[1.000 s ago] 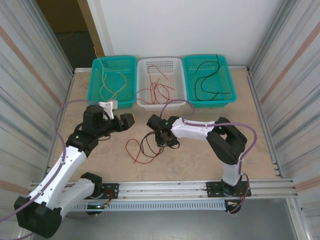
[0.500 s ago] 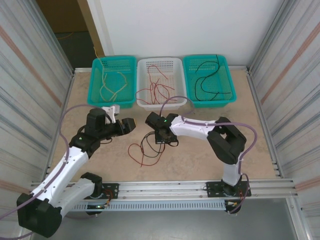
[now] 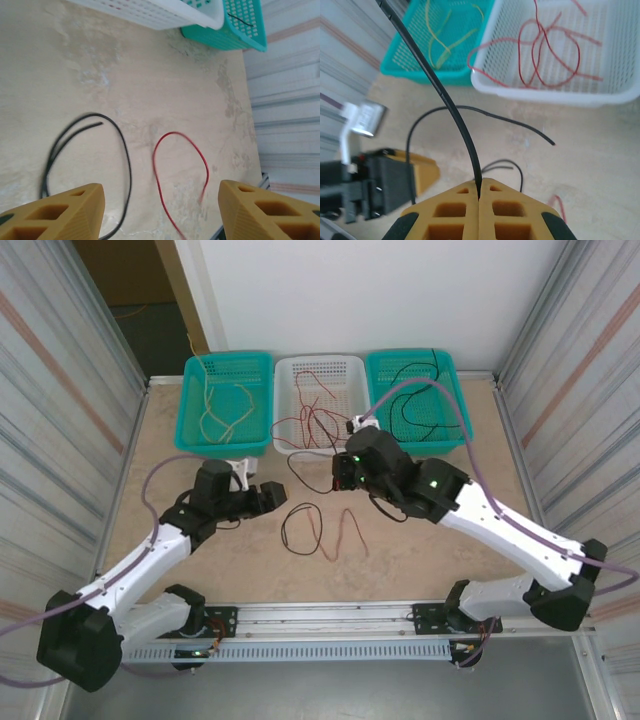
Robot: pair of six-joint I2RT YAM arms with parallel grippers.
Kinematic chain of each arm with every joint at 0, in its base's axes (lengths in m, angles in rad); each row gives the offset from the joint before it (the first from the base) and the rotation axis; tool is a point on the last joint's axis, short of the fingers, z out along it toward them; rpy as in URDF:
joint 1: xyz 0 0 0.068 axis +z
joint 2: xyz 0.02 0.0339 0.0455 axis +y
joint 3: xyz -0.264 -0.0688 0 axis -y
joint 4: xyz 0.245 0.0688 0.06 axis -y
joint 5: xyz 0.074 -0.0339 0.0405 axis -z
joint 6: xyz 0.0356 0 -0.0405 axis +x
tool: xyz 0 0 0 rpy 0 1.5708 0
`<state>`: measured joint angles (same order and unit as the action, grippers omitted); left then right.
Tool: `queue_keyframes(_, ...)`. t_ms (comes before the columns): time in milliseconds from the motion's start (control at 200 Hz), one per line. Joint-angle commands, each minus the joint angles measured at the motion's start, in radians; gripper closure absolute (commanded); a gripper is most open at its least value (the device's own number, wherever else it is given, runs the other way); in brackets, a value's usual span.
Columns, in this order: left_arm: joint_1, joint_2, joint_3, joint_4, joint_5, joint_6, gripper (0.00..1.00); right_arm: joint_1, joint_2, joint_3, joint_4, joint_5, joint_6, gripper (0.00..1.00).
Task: Untangle the cables
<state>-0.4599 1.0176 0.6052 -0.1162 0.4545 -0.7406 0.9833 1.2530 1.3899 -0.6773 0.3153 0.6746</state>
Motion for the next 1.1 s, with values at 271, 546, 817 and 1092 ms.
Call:
queue_keyframes(271, -0.036, -0.045, -0.001, 0.08, 0.008, -0.038, 0.34, -0.052, -0.076, 0.089, 0.021, 0.096, -0.12, 1.0)
queue_keyframes(546, -0.037, 0.061, 0.069, -0.255, -0.132, 0.042, 0.47, -0.379, -0.051, 0.159, -0.008, 0.049, -0.13, 1.0)
queue_keyframes(817, -0.145, 0.208, 0.166, -0.412, -0.271, 0.118, 0.39, -0.718, 0.183, 0.264, 0.042, -0.109, -0.16, 0.94)
queue_keyframes(1092, -0.223, 0.377, 0.264, -0.515, -0.38, 0.162, 0.41, -0.796, 0.26, 0.227, 0.063, -0.202, -0.147, 0.5)
